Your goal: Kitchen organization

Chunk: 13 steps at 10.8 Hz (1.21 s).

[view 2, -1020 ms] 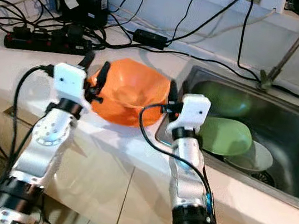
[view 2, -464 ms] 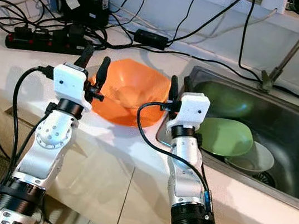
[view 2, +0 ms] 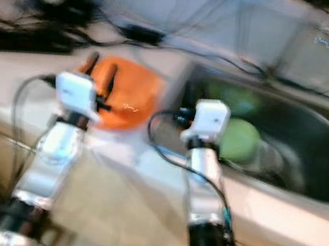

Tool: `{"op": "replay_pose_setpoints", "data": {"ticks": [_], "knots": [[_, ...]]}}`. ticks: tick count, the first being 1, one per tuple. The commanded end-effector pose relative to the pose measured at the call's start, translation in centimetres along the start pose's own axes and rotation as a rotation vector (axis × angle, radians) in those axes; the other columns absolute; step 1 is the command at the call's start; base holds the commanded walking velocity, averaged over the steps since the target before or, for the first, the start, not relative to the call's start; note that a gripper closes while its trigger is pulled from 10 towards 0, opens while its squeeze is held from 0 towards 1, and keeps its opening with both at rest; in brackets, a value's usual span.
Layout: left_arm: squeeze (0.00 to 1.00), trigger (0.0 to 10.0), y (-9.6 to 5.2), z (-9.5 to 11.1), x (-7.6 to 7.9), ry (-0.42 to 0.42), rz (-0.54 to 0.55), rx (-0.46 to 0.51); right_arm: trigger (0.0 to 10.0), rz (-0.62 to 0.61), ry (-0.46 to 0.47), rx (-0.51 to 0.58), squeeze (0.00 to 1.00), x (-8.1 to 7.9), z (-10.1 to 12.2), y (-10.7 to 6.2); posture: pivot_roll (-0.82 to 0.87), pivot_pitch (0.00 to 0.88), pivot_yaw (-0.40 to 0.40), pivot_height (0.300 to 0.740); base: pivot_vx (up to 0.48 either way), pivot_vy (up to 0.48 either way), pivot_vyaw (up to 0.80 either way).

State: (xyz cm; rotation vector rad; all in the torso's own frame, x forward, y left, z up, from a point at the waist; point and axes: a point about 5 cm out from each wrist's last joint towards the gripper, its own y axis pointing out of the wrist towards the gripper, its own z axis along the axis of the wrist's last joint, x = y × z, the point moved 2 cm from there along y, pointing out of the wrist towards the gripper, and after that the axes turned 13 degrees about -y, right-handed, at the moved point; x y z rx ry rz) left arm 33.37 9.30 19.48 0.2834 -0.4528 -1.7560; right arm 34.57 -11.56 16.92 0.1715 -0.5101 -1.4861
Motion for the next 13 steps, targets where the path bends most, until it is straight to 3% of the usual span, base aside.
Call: {"op": "replay_pose_setpoints", "data": {"ticks": [1,9,13], "knots": [[0.00,10.0,0.2,0.3,-0.6,0.021,0.010,0.012,10.0,0.004,0.002,0.020,0.00,-0.3,0.5,0.3,0.19,0.018,-0.052,0.740,0.000,-0.371,0.00],[0.00,10.0,0.3,0.4,-1.7,-0.033,0.068,0.002,10.0,0.047,0.016,0.005,0.00,-1.2,0.3,0.2,0.19,0.010,-0.059,0.740,0.000,-0.041,0.00],[0.00,10.0,0.3,0.2,-1.6,-0.031,0.060,-0.010,10.0,0.065,0.026,-0.006,0.00,-1.5,0.1,0.1,0.19,0.000,-0.060,0.740,0.000,0.238,-0.40]]}}
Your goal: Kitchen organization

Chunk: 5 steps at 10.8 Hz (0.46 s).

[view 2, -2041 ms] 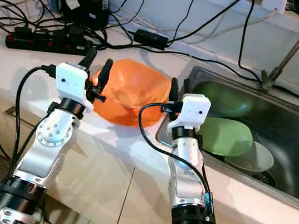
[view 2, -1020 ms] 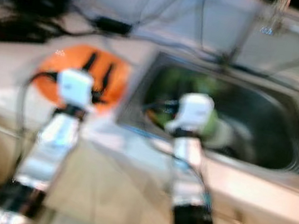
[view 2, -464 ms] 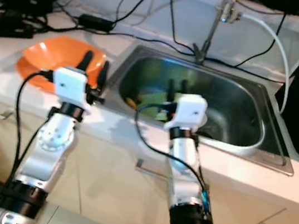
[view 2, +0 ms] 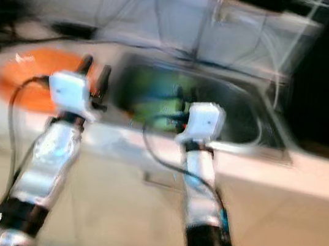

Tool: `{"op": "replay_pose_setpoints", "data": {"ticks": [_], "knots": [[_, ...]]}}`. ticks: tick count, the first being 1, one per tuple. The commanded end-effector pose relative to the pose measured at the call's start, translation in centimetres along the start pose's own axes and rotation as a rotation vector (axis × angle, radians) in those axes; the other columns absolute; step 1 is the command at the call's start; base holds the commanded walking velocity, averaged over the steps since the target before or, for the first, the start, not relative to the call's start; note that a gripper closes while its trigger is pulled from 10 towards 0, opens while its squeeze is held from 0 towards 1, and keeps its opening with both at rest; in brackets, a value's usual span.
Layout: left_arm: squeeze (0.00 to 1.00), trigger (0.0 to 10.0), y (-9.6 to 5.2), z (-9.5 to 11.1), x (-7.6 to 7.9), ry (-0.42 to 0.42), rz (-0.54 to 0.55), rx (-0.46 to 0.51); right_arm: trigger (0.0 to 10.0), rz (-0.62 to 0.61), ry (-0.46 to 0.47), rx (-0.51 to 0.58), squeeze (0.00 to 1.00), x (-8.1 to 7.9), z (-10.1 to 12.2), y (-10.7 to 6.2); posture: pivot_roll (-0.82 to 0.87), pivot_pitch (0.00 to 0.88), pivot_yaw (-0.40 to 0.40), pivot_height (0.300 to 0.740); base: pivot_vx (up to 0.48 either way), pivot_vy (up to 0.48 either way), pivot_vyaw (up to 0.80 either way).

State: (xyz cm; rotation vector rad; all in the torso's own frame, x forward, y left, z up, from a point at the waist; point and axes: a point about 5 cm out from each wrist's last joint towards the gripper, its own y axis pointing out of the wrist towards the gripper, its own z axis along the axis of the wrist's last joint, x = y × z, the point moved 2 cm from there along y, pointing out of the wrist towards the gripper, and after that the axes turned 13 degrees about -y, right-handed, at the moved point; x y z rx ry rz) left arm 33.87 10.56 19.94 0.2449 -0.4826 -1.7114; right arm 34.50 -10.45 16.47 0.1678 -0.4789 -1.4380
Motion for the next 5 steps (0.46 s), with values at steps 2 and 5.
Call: {"op": "replay_pose_setpoints", "data": {"ticks": [2,5], "knots": [[0.00,10.0,-0.10,-0.30,0.09,0.003,-0.006,-0.015,10.0,0.017,-0.002,0.000,0.00,-0.33,0.11,0.22,0.19,0.000,-0.058,0.740,0.000,0.000,0.00],[0.00,10.0,-0.07,-0.27,0.24,0.002,-0.007,-0.014,10.0,0.025,-0.019,-0.008,0.00,-0.36,-0.09,0.13,0.18,0.000,-0.058,0.740,0.000,0.000,0.00]]}}
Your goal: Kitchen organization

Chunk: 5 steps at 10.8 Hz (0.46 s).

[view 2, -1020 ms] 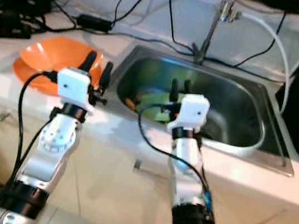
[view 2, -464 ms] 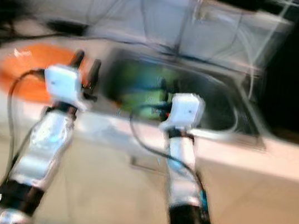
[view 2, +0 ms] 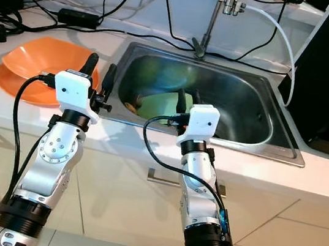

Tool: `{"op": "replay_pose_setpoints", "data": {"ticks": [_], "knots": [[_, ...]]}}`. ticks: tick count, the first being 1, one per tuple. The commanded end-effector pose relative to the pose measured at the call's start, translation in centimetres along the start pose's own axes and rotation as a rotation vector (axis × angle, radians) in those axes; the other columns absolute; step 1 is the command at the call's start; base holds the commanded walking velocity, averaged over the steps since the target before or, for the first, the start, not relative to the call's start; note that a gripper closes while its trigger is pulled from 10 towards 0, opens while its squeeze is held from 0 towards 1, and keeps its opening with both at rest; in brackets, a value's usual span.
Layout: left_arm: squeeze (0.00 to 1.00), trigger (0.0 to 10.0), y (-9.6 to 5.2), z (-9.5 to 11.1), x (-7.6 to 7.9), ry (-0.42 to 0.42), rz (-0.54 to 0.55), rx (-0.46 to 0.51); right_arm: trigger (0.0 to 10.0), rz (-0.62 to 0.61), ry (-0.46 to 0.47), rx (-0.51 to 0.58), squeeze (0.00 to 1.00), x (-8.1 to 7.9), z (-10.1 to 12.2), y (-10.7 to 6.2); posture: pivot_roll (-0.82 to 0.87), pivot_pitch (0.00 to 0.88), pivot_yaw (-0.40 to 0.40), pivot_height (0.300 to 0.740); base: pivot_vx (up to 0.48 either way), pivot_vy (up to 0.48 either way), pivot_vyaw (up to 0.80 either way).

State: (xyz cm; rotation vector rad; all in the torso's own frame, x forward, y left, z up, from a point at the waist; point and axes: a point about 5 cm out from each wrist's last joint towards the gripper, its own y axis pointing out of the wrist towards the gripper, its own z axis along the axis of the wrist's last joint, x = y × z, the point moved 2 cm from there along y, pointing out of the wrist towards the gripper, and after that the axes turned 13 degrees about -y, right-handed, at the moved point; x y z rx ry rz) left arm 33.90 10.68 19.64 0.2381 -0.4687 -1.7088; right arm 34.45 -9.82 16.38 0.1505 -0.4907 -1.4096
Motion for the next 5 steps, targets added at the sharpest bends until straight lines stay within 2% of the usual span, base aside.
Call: {"op": "replay_pose_setpoints", "data": {"ticks": [1,4,5], "knots": [[0.00,10.0,0.05,0.00,0.28,-0.001,-0.004,-0.005,10.0,0.022,-0.020,-0.008,0.00,-0.08,-0.16,-0.02,0.19,0.008,-0.059,0.740,0.000,0.000,0.75],[0.00,10.0,0.08,0.05,0.12,-0.001,0.000,-0.007,10.0,0.018,-0.022,-0.020,0.00,-0.02,-0.38,-0.05,0.19,0.015,-0.059,0.740,0.000,0.000,0.76],[0.00,10.0,0.09,0.04,0.10,0.000,-0.001,-0.009,10.0,0.013,-0.023,-0.026,0.00,0.06,-0.48,-0.04,0.19,0.016,-0.059,0.740,0.000,0.000,0.00]]}}
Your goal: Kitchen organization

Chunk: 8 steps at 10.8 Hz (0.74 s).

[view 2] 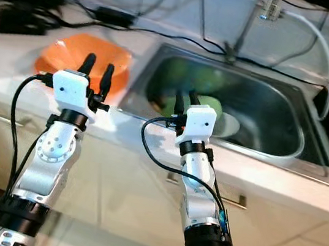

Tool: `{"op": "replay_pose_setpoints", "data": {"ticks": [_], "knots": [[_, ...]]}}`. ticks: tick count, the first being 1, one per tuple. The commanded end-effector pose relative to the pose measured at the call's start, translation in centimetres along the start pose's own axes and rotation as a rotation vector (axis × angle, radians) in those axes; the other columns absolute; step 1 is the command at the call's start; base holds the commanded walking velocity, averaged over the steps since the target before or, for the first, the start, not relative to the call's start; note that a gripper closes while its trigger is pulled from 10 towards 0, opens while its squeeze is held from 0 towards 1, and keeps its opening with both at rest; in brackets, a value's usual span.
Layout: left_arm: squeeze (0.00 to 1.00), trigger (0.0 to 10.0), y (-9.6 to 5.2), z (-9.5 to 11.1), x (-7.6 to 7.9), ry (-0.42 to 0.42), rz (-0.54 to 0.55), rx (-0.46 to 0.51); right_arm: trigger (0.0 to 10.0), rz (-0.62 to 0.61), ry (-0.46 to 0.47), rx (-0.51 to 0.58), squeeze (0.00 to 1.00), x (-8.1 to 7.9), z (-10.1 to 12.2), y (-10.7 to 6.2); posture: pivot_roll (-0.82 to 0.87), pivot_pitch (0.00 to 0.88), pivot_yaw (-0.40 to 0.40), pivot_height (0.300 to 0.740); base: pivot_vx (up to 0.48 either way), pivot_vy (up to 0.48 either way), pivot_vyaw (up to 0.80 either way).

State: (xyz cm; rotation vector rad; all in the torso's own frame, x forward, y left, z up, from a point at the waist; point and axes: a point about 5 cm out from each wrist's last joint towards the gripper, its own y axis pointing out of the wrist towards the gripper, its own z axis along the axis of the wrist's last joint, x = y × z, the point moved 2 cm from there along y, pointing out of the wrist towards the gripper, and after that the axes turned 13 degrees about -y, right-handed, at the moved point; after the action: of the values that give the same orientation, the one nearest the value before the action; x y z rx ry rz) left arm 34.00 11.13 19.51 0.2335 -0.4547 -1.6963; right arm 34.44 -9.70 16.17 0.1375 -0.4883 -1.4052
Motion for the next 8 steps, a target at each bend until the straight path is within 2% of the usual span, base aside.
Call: {"op": "replay_pose_setpoints", "data": {"ticks": [1,5,6,8], "knots": [[0.00,10.0,0.12,0.09,0.62,-0.007,-0.017,-0.002,10.0,-0.004,-0.011,-0.026,0.00,0.34,-0.45,0.04,0.19,0.015,-0.058,0.740,0.000,0.000,0.00],[0.00,10.0,0.18,-0.15,0.58,0.001,-0.019,-0.020,10.0,0.000,-0.020,-0.029,0.00,0.30,-0.49,0.10,0.19,0.015,-0.058,0.740,0.000,0.000,0.00],[0.00,10.0,0.19,-0.19,0.58,0.002,-0.020,-0.022,10.0,0.002,-0.022,-0.026,0.00,0.26,-0.46,0.11,0.19,0.015,-0.058,0.740,0.000,0.000,0.80],[0.00,10.0,0.20,-0.22,0.59,0.001,-0.023,-0.024,10.0,-0.009,-0.009,-0.035,0.00,0.33,-0.61,0.09,0.19,0.015,-0.057,0.740,0.000,0.000,0.00]]}}
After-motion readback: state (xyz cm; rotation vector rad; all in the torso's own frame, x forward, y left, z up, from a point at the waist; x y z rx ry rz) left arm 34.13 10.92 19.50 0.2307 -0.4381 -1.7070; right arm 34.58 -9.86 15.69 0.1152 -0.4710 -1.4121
